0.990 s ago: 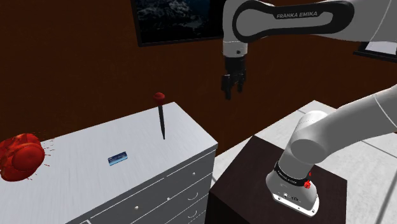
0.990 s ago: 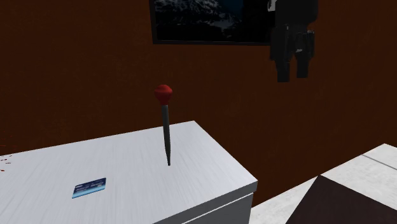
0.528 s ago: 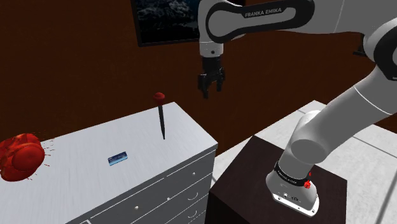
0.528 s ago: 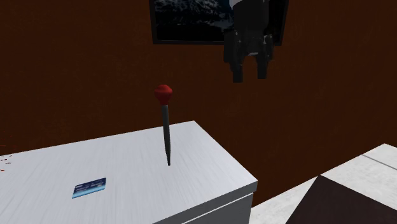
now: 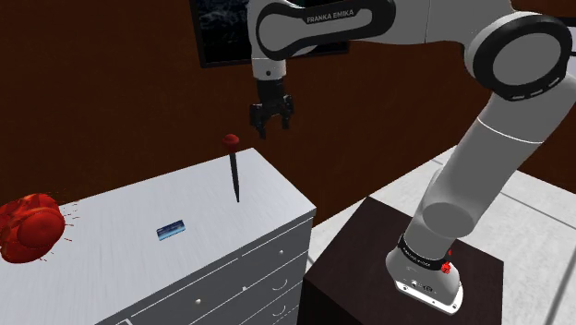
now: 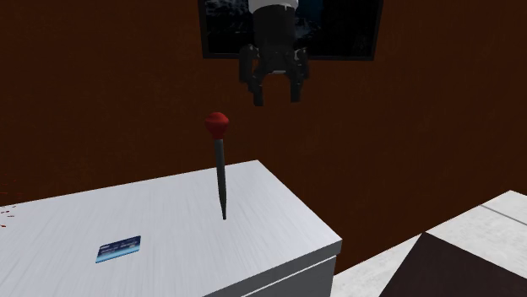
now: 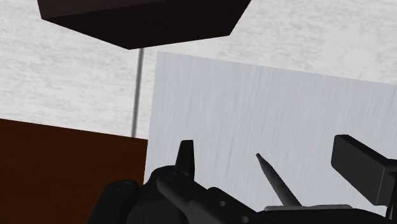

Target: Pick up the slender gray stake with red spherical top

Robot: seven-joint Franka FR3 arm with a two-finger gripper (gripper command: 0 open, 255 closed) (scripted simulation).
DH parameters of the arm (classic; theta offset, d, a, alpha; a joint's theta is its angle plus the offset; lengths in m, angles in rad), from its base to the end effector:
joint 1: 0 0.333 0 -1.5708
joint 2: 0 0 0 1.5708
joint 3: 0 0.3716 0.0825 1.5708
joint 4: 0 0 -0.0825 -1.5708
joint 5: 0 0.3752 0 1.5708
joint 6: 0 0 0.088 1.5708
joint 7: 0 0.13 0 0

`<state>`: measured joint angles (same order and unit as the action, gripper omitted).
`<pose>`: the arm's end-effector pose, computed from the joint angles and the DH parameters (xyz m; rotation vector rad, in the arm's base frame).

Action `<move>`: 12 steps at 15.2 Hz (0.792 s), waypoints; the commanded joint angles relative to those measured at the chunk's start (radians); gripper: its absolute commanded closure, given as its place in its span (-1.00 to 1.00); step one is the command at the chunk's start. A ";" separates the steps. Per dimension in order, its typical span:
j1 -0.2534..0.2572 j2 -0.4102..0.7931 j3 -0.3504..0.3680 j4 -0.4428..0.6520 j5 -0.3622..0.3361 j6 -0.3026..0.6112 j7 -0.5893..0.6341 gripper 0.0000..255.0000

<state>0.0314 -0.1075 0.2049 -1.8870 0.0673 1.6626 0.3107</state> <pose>0.4823 0.1294 0.5738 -3.1213 0.1359 0.1981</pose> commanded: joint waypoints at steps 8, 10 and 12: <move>0.053 0.374 0.038 0.442 -0.080 -0.046 0.130 -1.00; 0.075 0.469 0.039 0.576 -0.103 -0.080 0.154 -1.00; 0.077 0.476 0.037 0.572 -0.104 -0.069 0.156 -1.00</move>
<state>0.1048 0.3516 0.2427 -1.3313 -0.0325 1.5923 0.4624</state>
